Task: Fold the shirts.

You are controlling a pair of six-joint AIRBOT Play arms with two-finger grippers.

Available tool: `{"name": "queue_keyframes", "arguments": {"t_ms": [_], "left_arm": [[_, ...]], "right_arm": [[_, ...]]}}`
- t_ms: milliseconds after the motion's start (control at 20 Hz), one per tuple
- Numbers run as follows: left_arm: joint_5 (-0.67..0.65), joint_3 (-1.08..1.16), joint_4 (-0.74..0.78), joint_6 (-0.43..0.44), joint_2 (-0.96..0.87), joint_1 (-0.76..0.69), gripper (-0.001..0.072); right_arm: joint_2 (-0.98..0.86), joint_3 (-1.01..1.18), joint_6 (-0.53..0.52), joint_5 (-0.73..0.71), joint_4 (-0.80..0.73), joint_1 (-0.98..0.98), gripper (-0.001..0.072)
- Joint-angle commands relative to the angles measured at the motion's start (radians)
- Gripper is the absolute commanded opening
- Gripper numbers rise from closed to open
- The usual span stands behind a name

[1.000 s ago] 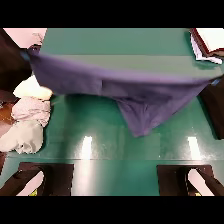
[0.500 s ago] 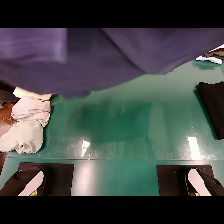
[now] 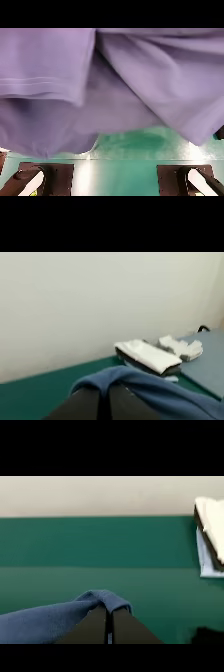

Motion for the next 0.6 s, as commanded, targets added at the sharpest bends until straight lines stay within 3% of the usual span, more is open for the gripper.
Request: {"name": "queue_keyframes", "arguments": {"t_ms": [0,300,400,550], "left_arm": [[-0.115,-0.206,0.067,-0.024,-0.085,0.0,0.0025],[-0.14,-0.441,0.068,0.047,-0.428,0.0,0.0026],[-0.074,-0.441,0.068,0.1,-0.549,0.0,0.0026],[0.084,-0.44,0.064,0.111,-0.664,0.0,0.0026]], "right_arm": [[-0.128,-0.146,0.03,0.117,-0.023,0.06,0.0013],[-0.452,-0.337,0.03,0.072,-0.023,0.164,0.0013],[-0.568,-0.325,0.03,-0.007,-0.021,0.167,0.0013],[-0.697,-0.253,0.03,-0.114,-0.021,0.167,0.0013]]}}
